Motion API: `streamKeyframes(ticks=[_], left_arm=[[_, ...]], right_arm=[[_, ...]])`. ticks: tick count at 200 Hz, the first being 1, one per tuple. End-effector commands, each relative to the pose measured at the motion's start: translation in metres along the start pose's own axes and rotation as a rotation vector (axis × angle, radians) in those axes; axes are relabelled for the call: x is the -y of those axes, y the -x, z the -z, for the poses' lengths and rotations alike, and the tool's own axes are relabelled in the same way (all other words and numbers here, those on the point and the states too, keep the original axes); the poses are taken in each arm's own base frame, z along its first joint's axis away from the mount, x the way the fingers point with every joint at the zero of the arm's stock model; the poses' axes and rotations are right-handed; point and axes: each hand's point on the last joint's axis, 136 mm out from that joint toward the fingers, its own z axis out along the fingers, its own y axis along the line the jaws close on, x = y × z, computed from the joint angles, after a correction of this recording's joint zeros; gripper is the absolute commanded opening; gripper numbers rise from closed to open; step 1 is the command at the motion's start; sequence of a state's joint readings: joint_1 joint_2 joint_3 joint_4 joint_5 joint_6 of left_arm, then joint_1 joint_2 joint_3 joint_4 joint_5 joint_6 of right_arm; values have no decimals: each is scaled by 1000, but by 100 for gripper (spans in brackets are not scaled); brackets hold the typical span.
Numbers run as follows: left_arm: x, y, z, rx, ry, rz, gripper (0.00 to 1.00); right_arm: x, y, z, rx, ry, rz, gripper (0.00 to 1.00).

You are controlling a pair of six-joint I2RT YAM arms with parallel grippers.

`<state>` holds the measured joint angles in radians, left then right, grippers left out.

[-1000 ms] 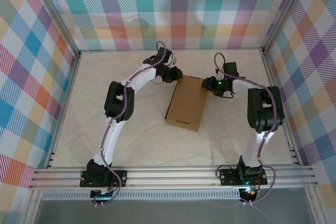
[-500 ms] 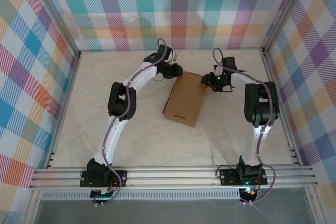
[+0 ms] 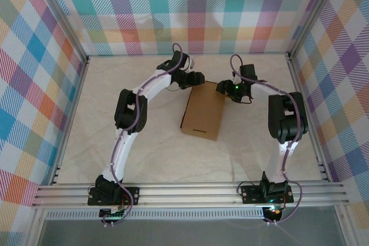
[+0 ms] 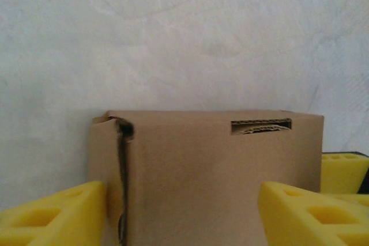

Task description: Fold the paper box

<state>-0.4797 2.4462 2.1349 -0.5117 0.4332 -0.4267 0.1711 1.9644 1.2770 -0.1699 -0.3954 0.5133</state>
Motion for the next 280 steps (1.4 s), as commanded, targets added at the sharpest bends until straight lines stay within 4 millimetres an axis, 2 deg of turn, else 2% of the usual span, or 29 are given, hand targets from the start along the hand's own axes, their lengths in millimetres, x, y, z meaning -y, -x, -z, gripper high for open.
streamKeyframes(ticks=[1,31,68,93,121,159,168,189,205,220,238,264,280], left_arm=[[53,-52,1,-145,-100,-34,75],[55,-40,17,-79,-82,-40,82],[36,-37,35,-11,-34,-20,93],[30,-45,47,-1,-30,-6,97],[27,-59,63,13,-24,6,96],[19,-103,71,-38,-39,70,90],[22,-109,72,-34,-58,81,85],[18,-143,72,-97,-45,149,75],[18,-173,76,-143,-22,184,75],[15,-203,85,-201,14,191,81],[12,-230,93,-253,37,198,82],[16,-255,99,-297,23,214,79],[20,-260,101,-297,19,205,74]], right_arm=[[-21,-24,-2,-43,54,40,72],[-12,-21,12,-4,22,30,83],[-4,-25,27,20,-5,22,88],[0,-35,35,23,-17,20,89],[10,-50,48,24,-62,24,90],[12,-84,64,-28,-46,18,90],[12,-94,67,-46,-31,0,89],[11,-116,75,-72,7,-53,87],[9,-134,82,-100,34,-89,87],[7,-148,86,-121,53,-117,87],[6,-163,89,-141,64,-138,86],[5,-180,87,-172,70,-151,86],[4,-189,86,-188,72,-155,86]])
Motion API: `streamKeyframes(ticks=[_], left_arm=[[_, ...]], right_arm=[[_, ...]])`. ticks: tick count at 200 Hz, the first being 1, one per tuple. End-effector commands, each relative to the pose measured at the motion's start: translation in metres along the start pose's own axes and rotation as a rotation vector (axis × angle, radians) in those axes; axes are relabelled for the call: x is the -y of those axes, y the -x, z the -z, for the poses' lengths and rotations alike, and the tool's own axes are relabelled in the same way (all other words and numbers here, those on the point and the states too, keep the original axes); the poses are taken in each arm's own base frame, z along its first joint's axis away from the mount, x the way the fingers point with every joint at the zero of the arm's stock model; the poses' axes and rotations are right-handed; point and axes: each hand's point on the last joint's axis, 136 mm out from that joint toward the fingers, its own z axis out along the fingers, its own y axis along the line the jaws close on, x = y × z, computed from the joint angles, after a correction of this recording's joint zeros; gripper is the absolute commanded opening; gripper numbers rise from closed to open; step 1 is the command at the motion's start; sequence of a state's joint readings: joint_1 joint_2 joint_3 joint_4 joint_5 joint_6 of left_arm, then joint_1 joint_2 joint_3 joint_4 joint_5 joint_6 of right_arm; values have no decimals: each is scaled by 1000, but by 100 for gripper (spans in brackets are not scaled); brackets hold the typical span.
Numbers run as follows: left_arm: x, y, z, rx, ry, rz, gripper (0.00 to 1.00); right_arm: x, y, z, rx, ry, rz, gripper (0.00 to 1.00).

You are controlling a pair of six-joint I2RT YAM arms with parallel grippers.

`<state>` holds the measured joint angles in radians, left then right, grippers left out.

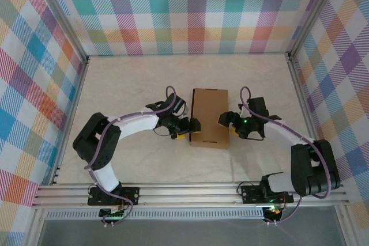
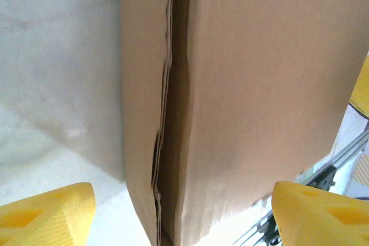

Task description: Fold the paper box

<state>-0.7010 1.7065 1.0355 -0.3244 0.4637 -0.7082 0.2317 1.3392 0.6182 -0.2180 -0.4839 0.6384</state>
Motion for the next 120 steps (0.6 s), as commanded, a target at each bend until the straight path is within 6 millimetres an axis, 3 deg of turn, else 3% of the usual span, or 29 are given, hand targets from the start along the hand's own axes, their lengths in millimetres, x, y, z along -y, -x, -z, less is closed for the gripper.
streamKeyframes(ticks=[1,23,76,106,120], left_arm=[[6,-14,6,-21,-16,15,74],[16,-15,6,-23,-36,5,63],[24,-22,-6,-51,-60,-3,52],[30,-23,-8,-61,-65,22,41],[42,-17,-11,-46,-110,29,35]], right_arm=[[-4,-16,-3,-41,27,-30,86],[-4,-25,-6,-53,32,-40,85],[-10,-27,-7,-46,43,-33,81],[-10,-29,-12,-37,35,-63,69],[-11,-32,-18,-24,26,-85,63]])
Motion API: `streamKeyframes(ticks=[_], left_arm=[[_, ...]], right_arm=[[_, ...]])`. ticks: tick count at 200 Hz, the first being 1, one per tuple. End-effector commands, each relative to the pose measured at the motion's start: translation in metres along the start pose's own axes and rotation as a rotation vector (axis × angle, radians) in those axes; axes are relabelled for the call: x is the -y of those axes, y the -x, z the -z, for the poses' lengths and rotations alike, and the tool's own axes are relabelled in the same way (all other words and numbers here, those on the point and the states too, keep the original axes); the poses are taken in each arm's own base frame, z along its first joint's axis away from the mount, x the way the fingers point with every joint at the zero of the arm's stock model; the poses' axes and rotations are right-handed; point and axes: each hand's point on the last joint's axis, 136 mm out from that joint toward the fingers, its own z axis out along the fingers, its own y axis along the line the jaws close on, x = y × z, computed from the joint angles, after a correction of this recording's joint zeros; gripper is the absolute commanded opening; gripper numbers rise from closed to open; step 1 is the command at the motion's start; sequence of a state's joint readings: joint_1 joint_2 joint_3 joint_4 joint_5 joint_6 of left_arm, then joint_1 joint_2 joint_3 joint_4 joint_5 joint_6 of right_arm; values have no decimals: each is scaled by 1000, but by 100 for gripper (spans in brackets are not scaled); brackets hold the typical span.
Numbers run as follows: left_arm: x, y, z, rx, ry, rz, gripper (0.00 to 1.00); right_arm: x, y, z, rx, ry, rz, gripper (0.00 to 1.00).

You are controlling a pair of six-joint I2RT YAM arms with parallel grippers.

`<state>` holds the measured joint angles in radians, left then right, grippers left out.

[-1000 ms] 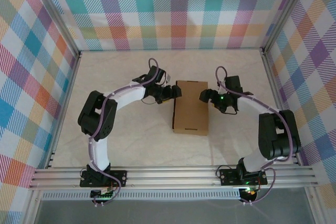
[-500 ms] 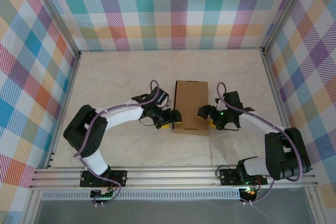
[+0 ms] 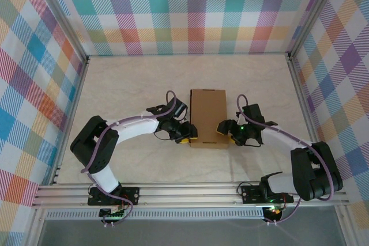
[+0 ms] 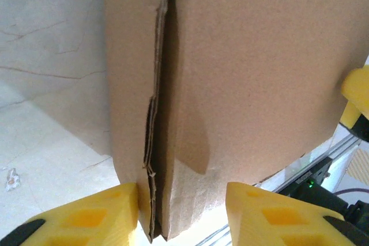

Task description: Fold the paper box

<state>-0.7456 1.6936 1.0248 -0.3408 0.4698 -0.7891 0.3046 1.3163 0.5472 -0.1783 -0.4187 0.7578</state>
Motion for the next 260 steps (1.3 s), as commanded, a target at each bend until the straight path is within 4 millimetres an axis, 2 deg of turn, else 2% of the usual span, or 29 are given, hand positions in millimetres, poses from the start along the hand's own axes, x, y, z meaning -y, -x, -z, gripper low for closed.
streamKeyframes(ticks=[1,34,69,105,124,142,172,214,236,260], left_arm=[[38,1,-7,-8,-117,-24,35],[57,3,-21,-31,-151,-14,30],[71,14,-36,-27,-217,30,26],[93,33,-40,21,-302,65,22],[107,38,-43,16,-355,62,19],[111,38,-45,13,-357,51,18],[88,38,-32,47,-262,30,20],[37,40,-2,102,-10,-30,38],[27,44,12,129,30,-50,45],[32,51,31,176,32,-102,54]], right_arm=[[-21,-11,-6,-13,72,-15,63],[-26,-11,-19,87,56,-80,50],[-36,-9,-32,151,89,-129,49],[-47,-20,-52,132,132,-167,49],[-52,-28,-62,107,143,-162,49],[-54,-30,-63,105,137,-154,49],[-43,-20,-45,167,70,-117,50],[-27,10,-10,263,-13,-56,67],[-22,25,2,293,-50,-28,72],[-17,38,11,312,-73,-9,77]])
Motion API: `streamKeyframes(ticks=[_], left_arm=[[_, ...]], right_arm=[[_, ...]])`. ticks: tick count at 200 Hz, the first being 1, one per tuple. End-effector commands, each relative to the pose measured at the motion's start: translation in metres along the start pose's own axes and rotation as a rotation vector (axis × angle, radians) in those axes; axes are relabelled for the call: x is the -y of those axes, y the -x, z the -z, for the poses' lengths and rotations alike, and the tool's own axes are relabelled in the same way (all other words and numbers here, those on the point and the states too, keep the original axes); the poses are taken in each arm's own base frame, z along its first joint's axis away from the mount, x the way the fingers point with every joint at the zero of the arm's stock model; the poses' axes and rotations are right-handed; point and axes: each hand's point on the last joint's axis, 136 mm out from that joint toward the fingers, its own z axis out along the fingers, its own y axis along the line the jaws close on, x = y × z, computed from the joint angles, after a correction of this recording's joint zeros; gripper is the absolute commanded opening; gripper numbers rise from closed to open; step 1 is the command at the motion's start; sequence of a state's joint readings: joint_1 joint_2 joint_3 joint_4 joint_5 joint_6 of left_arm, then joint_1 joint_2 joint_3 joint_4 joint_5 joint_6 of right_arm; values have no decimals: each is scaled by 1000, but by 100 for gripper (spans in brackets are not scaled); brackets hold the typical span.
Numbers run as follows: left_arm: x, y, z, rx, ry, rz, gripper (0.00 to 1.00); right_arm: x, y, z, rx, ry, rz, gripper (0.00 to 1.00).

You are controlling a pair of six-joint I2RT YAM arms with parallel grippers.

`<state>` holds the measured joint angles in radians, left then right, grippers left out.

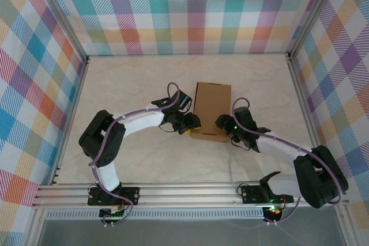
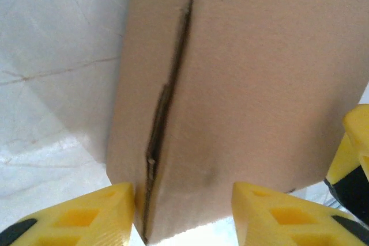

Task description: Fold the paper box

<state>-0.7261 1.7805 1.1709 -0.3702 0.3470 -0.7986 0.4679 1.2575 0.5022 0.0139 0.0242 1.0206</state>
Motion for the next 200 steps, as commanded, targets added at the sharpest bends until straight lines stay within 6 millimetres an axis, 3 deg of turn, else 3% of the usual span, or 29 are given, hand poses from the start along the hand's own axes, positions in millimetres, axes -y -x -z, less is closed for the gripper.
streamKeyframes(ticks=[1,48,90,123,150,170,200], left_arm=[[20,7,32,57,-30,-117,55],[27,39,62,164,-8,-210,71],[38,114,54,262,-41,-244,81],[46,170,36,295,-90,-236,80],[44,201,27,309,-81,-242,79],[41,217,22,303,-80,-235,69],[20,230,9,287,-38,-203,67]], right_arm=[[-8,3,8,-55,17,66,78],[-8,38,11,-31,3,124,86],[-35,89,-7,-40,88,192,87],[-55,126,-35,-70,145,256,85],[-63,143,-68,-131,139,312,75],[-64,152,-89,-170,135,314,64],[-74,155,-109,-228,183,329,55]])
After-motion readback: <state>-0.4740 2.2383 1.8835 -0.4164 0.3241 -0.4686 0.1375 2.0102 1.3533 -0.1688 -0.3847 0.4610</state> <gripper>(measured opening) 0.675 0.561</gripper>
